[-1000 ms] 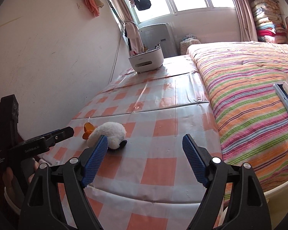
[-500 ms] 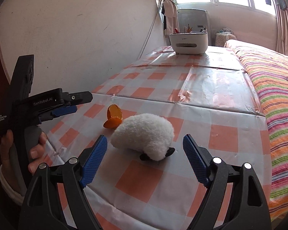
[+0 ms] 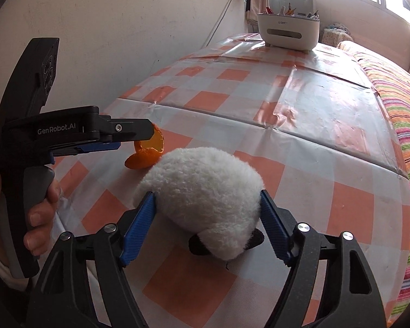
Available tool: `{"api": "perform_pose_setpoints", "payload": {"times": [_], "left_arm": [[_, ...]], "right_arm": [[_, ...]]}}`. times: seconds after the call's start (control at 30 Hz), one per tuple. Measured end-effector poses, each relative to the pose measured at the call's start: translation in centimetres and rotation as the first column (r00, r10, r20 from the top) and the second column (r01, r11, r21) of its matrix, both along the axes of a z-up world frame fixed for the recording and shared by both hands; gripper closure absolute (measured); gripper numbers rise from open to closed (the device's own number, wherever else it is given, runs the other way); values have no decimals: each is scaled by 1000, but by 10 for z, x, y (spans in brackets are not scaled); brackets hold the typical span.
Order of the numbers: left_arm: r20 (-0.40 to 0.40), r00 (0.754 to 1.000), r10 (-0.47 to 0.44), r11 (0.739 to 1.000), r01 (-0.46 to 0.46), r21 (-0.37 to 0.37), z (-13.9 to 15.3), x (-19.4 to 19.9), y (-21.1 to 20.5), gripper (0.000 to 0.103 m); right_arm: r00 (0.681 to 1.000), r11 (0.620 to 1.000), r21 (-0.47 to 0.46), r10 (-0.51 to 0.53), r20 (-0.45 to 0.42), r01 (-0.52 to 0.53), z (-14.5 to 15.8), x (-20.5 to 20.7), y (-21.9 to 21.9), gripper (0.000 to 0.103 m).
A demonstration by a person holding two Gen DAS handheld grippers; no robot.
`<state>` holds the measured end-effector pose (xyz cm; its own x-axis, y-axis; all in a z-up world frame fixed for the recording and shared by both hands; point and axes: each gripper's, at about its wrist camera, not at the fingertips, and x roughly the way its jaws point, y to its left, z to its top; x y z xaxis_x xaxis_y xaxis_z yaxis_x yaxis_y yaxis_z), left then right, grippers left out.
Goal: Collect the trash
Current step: 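Grasp the white plush sheep with the right tool while the left tool grasps the orange peel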
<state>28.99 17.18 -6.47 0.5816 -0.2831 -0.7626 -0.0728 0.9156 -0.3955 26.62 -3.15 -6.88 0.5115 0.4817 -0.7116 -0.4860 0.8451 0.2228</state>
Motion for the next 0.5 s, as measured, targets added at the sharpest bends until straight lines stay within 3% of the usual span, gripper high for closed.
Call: {"api": "perform_pose_setpoints", "payload": {"times": [0.1,0.27,0.5], "left_arm": [[-11,1000,-3,1000,3,-10,-4,1,-2,21],[-28,999,-14,1000,14,5,-8,1,-9,21],[-11,1000,-19,999,19,32,-8,2,-14,21]], "right_arm": [[1000,1000,29,-5,-23,6,0,0,-9,58],[1000,1000,19,-13,-6,13,0,-10,-11,62],[998,995,90,-44,-39,47,0,-23,-28,63]]}}
